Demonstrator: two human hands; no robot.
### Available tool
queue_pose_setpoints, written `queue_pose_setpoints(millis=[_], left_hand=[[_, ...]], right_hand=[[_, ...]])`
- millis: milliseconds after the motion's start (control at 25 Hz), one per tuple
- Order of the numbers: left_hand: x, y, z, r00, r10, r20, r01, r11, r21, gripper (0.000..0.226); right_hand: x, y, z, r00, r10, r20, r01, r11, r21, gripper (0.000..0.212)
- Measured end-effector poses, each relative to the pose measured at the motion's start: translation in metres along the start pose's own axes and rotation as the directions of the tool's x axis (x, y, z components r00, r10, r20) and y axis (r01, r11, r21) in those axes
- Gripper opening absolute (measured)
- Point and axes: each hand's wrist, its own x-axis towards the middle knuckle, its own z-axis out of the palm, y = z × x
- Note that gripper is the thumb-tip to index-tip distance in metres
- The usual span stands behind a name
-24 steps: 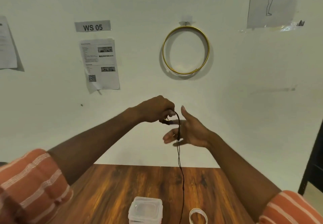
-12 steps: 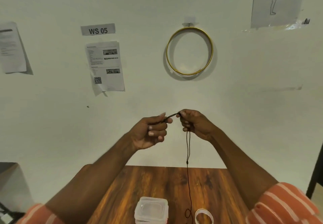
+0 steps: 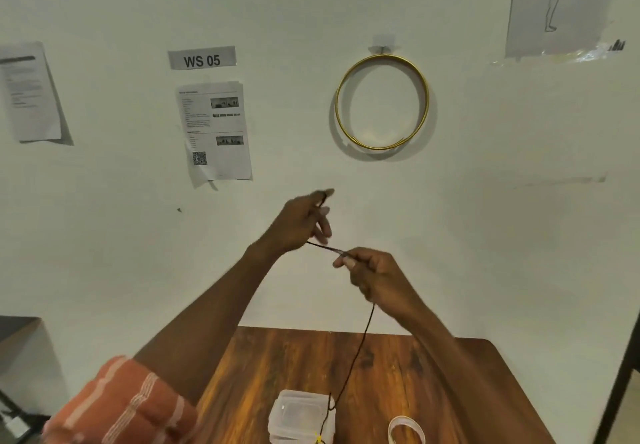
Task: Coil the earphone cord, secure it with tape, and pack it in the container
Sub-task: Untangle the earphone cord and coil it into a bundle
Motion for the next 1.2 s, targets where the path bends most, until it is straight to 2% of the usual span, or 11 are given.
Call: queue_pose_setpoints(millis=[120,240,320,440,520,600,720,800,880,1040,1200], left_hand=[[-0.033,-0.020,0.023,0.950,-0.075,0.302,0.162,0.948,-0.273,0.038],[-0.058,-0.011,0.049,0.882,-0.018,0.471,0.338,0.720,-0.606,0.050],[-0.058,0.004,0.055,0.904,0.061,0.424,0.325,0.547,-0.772,0.050],[-0.028,0.026,0.034,0.996,0.035,0.088,0.064,0.441,-0.895,0.046],[0.000,0.031,0.007,0.986,-0.062,-0.154,-0.094,0.559,-0.824,0.042],[0.023,0.027,-0.012,0.957,-0.063,-0.282,-0.114,0.814,-0.570,0.036],[0.025,-0.001,-0.011,1.000,0.031,-0.004,-0.030,0.996,0.089,0.043],[0.006,-0.018,0.006,0.961,-0.050,0.274,-0.002,0.983,0.186,0.044],[-0.022,-0.022,0.029,0.888,-0.069,0.455,0.158,0.974,-0.160,0.049],[-0.051,0.002,0.058,0.830,0.100,0.548,0.402,0.575,-0.713,0.059],[-0.015,0.042,0.046,0.968,0.128,0.215,0.157,0.360,-0.920,0.053]], right_hand=[[0.018,-0.035,-0.038,0.996,-0.071,-0.060,0.063,0.991,-0.122,0.023],[0.040,-0.038,-0.051,0.997,-0.072,-0.017,0.068,0.983,-0.171,0.023],[0.047,-0.017,-0.047,0.999,-0.026,-0.028,0.023,0.994,-0.110,0.024],[0.031,0.029,-0.025,0.998,0.055,-0.029,-0.055,0.998,-0.016,0.023],[0.008,0.053,-0.007,0.994,0.105,0.038,-0.105,0.994,0.004,0.022],[-0.009,0.057,0.002,0.990,0.109,0.086,-0.112,0.993,0.035,0.022],[-0.008,0.026,-0.011,0.998,0.016,0.057,-0.018,0.999,0.038,0.021],[0.004,0.000,-0.031,0.998,-0.057,-0.033,0.058,0.998,0.029,0.021],[0.020,-0.018,-0.054,0.989,-0.094,-0.115,0.089,0.995,-0.050,0.023],[0.045,-0.012,-0.067,0.988,-0.089,-0.127,0.070,0.986,-0.151,0.023],[0.034,0.034,-0.036,0.999,-0.005,-0.050,0.008,0.998,0.062,0.023]])
